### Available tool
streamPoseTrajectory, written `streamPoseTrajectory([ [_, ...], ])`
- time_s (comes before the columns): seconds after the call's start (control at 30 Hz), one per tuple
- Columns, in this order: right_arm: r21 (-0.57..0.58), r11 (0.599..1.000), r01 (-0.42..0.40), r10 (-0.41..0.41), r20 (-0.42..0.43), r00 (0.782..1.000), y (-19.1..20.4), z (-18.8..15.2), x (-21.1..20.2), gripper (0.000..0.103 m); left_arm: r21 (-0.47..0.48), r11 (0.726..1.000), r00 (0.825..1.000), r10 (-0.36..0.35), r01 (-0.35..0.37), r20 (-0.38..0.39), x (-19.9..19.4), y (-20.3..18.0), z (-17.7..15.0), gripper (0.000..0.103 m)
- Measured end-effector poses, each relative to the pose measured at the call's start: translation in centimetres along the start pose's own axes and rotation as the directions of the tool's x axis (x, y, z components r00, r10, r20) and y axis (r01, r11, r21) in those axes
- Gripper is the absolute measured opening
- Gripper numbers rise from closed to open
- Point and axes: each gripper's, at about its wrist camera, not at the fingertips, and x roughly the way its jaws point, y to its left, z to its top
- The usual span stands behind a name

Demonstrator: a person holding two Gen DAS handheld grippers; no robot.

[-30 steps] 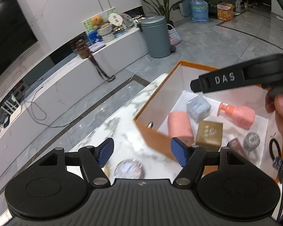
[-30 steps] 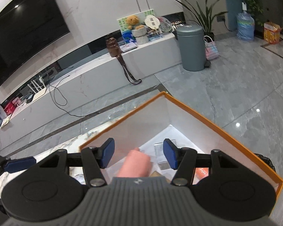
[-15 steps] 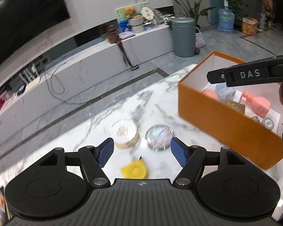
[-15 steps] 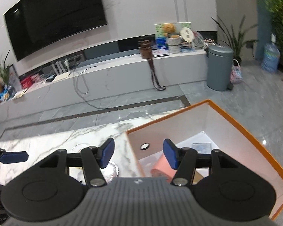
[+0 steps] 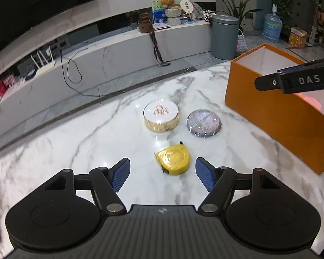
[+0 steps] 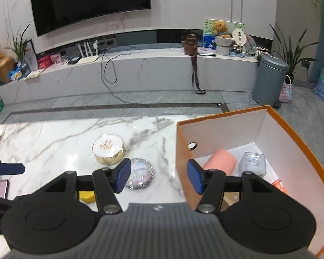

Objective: Organize rigid objects
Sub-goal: 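Move both open tools out of the orange box back over the table, then grasp the yellow tape measure with left tool while right tool grasps glittery compact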

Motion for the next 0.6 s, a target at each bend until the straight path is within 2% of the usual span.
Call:
streamPoseTrajectory([
  [0.3,-0.098,0.995,-0.019,0.012,-0.068,0.998,2.4,-2.2,2.8,0.058,-0.04,0.998,0.998,-0.058,0.058,0.001,3.4,1.1,-2.1,0.084],
  [0.47,-0.129,0.991,-0.022,0.007,-0.123,0.992,2.8,-3.4,5.3,0.058,-0.067,0.997,0.999,-0.044,0.042,-0.032,5.9,1.2,-3.1,0.085],
  [0.6,-0.127,0.992,-0.022,0.004,-0.137,0.991,2.8,-3.4,6.6,0.058,-0.088,0.995,0.998,-0.052,0.05,-0.021,6.7,0.8,-3.1,0.085],
])
